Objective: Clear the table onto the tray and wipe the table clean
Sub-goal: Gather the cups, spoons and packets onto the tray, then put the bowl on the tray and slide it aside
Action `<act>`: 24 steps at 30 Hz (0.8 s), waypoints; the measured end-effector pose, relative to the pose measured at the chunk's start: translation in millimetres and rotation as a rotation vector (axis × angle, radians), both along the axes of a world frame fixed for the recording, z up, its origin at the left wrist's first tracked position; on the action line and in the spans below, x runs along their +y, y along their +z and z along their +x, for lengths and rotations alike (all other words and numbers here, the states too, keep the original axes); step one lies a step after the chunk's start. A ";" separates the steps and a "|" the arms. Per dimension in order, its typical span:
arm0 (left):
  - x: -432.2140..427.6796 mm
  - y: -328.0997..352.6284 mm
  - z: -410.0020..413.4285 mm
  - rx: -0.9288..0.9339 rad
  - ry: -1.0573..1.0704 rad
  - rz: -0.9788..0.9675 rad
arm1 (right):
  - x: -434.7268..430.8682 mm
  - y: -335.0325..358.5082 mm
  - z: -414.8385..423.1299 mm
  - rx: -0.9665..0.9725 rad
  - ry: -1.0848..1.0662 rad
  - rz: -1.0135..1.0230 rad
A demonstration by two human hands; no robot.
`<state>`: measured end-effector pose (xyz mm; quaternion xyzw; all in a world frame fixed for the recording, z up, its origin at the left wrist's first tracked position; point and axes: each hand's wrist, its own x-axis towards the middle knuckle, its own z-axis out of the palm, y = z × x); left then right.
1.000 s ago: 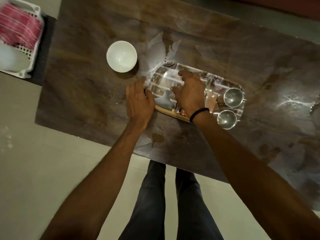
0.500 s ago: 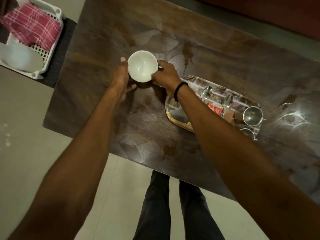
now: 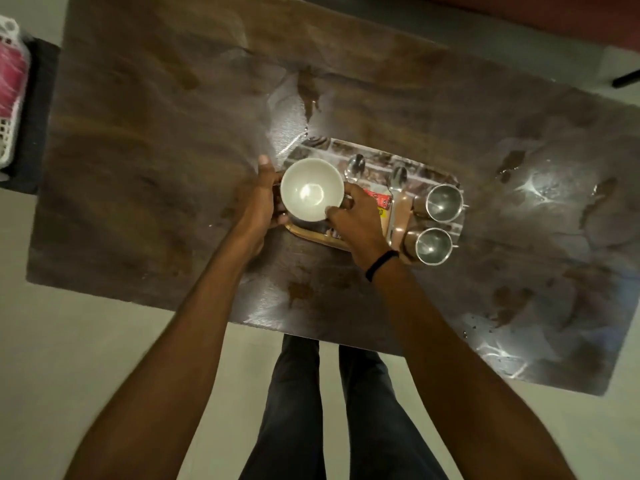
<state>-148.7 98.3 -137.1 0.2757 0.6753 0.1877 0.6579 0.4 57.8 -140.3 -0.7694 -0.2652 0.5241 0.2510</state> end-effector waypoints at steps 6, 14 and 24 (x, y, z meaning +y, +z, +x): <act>-0.2 -12.5 8.5 0.098 0.017 0.003 | -3.7 -8.3 3.0 0.010 -0.041 0.045; -0.8 -18.9 0.9 0.241 0.023 0.089 | -8.0 -2.5 2.8 -0.014 0.044 0.106; 13.3 -8.5 3.1 0.109 0.063 -0.153 | -77.0 57.5 78.5 -0.100 -0.409 0.234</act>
